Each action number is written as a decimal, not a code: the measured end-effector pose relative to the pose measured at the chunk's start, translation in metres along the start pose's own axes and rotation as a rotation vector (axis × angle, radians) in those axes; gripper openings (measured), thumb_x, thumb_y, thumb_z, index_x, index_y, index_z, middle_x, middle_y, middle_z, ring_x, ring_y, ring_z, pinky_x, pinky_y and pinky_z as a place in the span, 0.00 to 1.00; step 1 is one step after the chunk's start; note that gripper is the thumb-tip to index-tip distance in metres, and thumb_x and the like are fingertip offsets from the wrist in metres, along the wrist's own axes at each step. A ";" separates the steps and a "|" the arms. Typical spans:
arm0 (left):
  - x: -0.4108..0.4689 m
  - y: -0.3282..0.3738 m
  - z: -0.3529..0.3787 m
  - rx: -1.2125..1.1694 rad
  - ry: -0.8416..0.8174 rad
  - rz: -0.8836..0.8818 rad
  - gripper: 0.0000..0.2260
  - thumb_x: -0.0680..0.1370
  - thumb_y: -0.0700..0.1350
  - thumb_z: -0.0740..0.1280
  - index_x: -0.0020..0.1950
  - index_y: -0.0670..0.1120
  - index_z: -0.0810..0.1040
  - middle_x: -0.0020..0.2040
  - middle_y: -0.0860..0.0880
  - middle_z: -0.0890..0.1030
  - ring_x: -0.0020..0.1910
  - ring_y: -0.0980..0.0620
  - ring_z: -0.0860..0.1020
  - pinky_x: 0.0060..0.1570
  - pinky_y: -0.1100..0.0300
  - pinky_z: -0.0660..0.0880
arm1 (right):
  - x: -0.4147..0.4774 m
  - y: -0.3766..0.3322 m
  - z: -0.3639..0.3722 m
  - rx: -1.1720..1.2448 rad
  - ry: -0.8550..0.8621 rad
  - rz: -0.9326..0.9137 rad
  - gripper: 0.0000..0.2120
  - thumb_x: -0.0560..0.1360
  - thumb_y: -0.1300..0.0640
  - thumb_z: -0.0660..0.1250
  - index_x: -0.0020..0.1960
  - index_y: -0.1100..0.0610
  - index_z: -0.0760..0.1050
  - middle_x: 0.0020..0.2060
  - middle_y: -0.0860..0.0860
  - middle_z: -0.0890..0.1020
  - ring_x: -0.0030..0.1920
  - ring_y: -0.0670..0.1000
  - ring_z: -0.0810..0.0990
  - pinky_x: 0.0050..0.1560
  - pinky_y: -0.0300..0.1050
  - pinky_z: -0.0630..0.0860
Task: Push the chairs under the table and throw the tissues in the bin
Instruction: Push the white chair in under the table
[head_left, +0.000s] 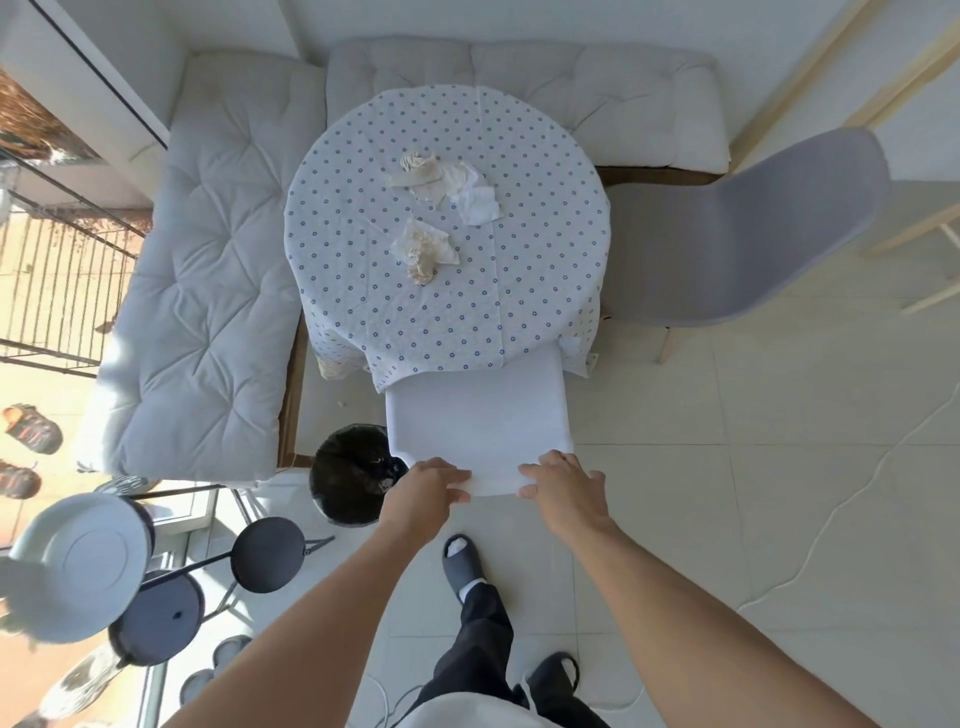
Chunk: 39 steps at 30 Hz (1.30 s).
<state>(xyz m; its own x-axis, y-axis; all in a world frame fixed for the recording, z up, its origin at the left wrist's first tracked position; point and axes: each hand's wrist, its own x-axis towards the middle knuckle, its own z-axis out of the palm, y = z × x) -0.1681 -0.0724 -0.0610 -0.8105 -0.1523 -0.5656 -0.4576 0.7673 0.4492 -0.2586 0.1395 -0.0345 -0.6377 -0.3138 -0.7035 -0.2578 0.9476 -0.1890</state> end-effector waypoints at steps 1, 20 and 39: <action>0.005 0.000 -0.003 -0.012 0.013 -0.007 0.15 0.81 0.52 0.70 0.68 0.62 0.82 0.66 0.60 0.80 0.64 0.53 0.79 0.57 0.54 0.78 | 0.004 -0.002 -0.004 0.004 0.006 0.002 0.17 0.84 0.56 0.61 0.69 0.42 0.77 0.69 0.49 0.73 0.75 0.52 0.66 0.66 0.60 0.67; 0.038 0.000 -0.020 -0.023 -0.002 -0.041 0.15 0.79 0.52 0.73 0.66 0.61 0.83 0.64 0.58 0.82 0.64 0.50 0.81 0.60 0.53 0.79 | 0.037 -0.005 -0.022 0.049 -0.014 0.041 0.18 0.82 0.42 0.66 0.71 0.41 0.78 0.69 0.50 0.75 0.74 0.53 0.66 0.68 0.64 0.67; 0.021 0.175 -0.074 0.048 0.063 0.080 0.22 0.82 0.59 0.65 0.72 0.50 0.79 0.67 0.51 0.83 0.66 0.50 0.80 0.70 0.53 0.73 | -0.055 0.166 -0.121 0.276 0.337 0.146 0.27 0.84 0.41 0.59 0.78 0.53 0.68 0.73 0.53 0.74 0.74 0.58 0.71 0.68 0.59 0.73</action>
<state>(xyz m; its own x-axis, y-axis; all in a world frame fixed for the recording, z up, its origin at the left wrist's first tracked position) -0.2924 0.0127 0.0569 -0.8658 -0.1267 -0.4841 -0.3734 0.8076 0.4565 -0.3544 0.3067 0.0561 -0.8655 -0.1351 -0.4824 0.0258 0.9496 -0.3123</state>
